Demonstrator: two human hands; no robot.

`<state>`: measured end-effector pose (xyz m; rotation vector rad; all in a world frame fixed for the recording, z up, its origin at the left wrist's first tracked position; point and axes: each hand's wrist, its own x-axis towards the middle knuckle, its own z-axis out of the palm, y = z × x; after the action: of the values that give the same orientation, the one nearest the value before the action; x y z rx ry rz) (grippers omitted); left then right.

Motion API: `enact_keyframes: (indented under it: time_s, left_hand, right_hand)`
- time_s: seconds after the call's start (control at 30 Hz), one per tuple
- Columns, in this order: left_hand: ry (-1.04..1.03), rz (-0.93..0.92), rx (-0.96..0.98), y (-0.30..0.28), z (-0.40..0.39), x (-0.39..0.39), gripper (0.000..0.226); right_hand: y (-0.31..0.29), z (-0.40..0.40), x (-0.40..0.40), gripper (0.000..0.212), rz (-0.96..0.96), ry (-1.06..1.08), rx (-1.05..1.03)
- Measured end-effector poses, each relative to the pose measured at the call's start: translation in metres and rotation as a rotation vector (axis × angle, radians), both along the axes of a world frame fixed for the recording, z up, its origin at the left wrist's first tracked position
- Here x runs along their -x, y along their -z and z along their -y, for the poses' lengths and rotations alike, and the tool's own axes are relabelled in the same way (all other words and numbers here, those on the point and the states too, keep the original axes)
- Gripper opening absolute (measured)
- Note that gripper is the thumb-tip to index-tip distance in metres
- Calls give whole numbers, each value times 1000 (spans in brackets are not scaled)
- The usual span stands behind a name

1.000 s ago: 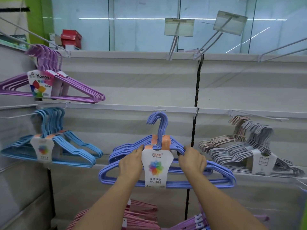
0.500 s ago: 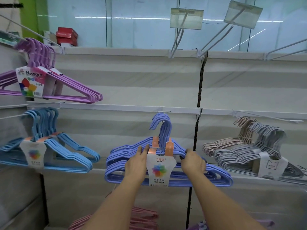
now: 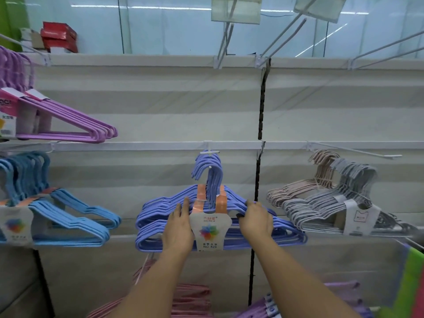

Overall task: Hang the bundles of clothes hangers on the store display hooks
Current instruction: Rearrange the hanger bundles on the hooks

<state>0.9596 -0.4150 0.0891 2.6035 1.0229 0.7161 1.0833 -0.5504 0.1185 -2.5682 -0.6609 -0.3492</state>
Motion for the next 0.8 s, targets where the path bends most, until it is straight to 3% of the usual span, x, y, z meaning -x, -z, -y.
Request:
enact_keyframes:
  time_s: [0.1,0.27,0.4,0.53,0.63,0.8]
  left_hand:
    - [-90,37,19,1,20,5,81]
    - [-189,311,-331,4,70,7,76]
    - [-130,382,-372,-8,132,-15,63]
    - [28,358,-333,-23,191,-51,43]
    - [129,281,-313,-36,230,-77,29]
    - [219,153,-270,-44,266,-126,44]
  right_hand:
    - [3,25,4,38,41,-34,4]
    - [9,79,4,46,99,-158,-121]
    - [8,139,-8,31,168,-115,-205]
    - [-1,211,-41,19,217,5,-265]
    - [-12,254,-67,24,241,121,-274]
    - [-22,280,-109,33,99,202,-176]
